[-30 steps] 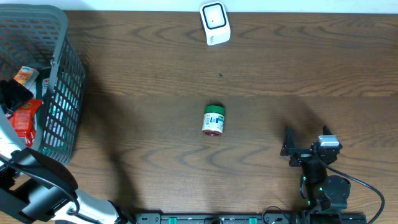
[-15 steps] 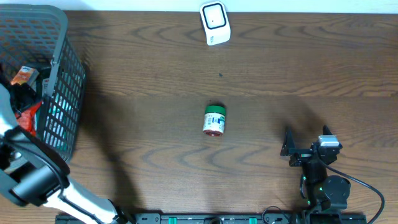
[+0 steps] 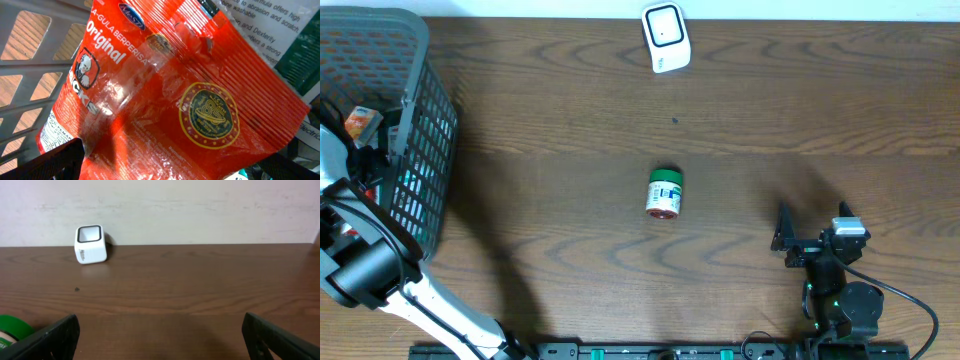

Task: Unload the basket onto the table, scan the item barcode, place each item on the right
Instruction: 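Reach into the basket and grasp the red Hacks candy bag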

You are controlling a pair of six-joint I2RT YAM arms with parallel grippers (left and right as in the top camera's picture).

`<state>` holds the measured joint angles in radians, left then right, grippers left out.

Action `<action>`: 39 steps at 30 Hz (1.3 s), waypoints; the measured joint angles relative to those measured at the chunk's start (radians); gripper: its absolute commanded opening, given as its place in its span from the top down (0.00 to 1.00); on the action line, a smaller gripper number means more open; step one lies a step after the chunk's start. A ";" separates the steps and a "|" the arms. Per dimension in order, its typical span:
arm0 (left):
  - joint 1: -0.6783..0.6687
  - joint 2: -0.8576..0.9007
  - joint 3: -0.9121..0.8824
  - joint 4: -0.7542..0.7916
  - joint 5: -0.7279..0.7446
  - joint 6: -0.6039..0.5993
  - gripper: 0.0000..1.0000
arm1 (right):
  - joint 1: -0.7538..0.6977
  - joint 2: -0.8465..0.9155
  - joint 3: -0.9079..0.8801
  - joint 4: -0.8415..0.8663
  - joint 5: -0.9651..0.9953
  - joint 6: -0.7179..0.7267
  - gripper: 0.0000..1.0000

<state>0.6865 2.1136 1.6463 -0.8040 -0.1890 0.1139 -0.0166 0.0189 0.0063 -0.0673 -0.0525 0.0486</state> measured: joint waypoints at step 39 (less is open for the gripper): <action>0.044 -0.419 0.035 0.047 0.003 -0.089 0.93 | 0.000 0.000 0.000 0.000 0.000 0.000 0.01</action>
<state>0.7307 1.6947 1.6814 -0.7574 -0.1864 0.0250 -0.0166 0.0189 0.0063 -0.0673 -0.0528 0.0486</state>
